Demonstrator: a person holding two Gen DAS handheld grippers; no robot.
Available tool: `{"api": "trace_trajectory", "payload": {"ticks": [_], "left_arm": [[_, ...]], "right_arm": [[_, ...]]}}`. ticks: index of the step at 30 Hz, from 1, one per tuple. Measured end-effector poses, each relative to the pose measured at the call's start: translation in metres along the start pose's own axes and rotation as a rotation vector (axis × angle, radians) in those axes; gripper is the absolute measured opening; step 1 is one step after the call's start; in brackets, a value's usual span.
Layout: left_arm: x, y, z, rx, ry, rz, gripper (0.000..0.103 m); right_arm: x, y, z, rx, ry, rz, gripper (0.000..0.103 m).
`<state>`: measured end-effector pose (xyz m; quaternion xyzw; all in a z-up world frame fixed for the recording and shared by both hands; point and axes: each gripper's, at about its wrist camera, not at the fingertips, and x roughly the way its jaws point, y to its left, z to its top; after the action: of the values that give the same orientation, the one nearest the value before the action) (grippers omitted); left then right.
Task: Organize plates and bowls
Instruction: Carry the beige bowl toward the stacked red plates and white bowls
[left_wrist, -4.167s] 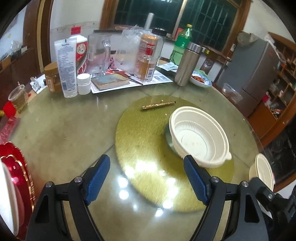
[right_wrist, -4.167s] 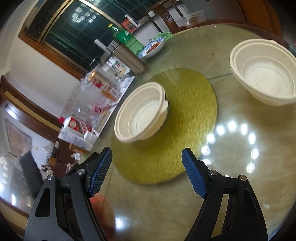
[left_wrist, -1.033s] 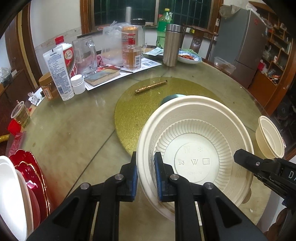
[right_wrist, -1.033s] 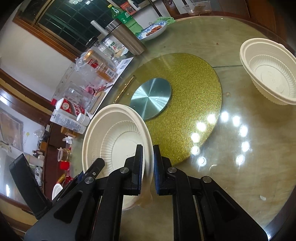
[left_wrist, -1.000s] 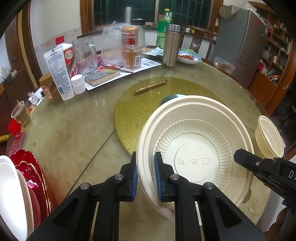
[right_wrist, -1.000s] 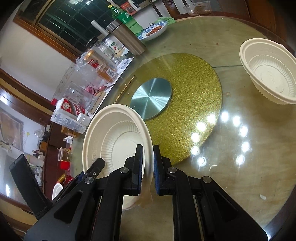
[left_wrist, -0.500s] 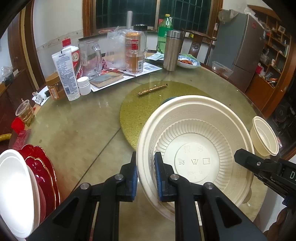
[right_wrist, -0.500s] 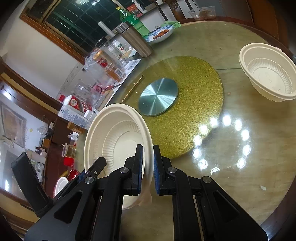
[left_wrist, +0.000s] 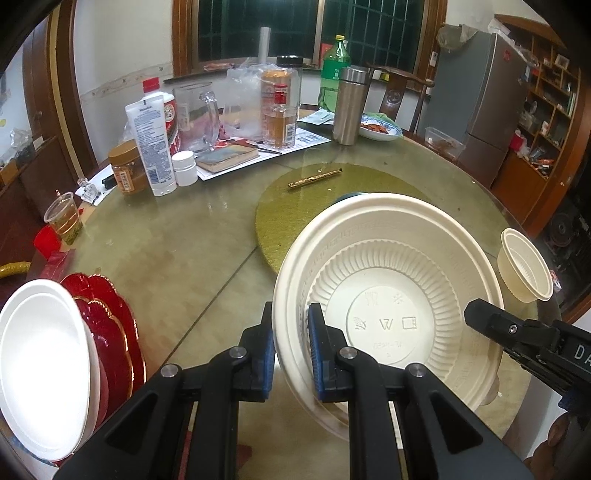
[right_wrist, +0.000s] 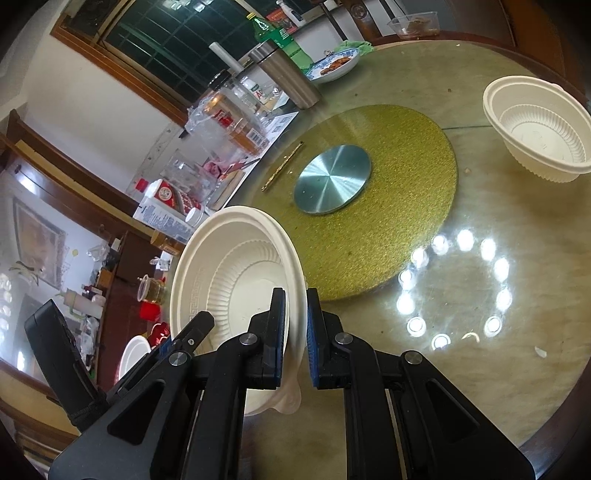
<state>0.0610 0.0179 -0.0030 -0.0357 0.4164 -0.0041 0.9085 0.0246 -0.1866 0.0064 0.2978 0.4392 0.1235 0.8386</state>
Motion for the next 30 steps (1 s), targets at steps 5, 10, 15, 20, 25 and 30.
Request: {"api": "trace_trajectory", "payload": {"ticks": [5, 10, 15, 20, 25, 30], "left_arm": [[-0.005, 0.005, -0.003, -0.007, -0.004, 0.004, 0.015], [-0.014, 0.010, -0.004, -0.018, -0.022, 0.008, 0.015], [-0.025, 0.018, -0.004, -0.032, -0.043, 0.011, 0.015], [-0.034, 0.029, -0.006, -0.054, -0.057, 0.021, 0.015], [-0.048, 0.045, -0.006, -0.084, -0.083, 0.038, 0.015], [-0.069, 0.068, -0.006, -0.120, -0.124, 0.072, 0.015]], "right_arm": [[0.001, 0.003, -0.004, -0.005, 0.007, 0.013, 0.010], [-0.002, 0.010, -0.007, -0.023, 0.003, 0.029, 0.011], [-0.003, 0.020, -0.008, -0.042, -0.002, 0.044, 0.010], [-0.001, 0.034, -0.010, -0.064, 0.002, 0.065, 0.011], [0.002, 0.050, -0.013, -0.093, 0.010, 0.094, 0.011], [0.011, 0.076, -0.019, -0.138, 0.039, 0.137, 0.011]]}}
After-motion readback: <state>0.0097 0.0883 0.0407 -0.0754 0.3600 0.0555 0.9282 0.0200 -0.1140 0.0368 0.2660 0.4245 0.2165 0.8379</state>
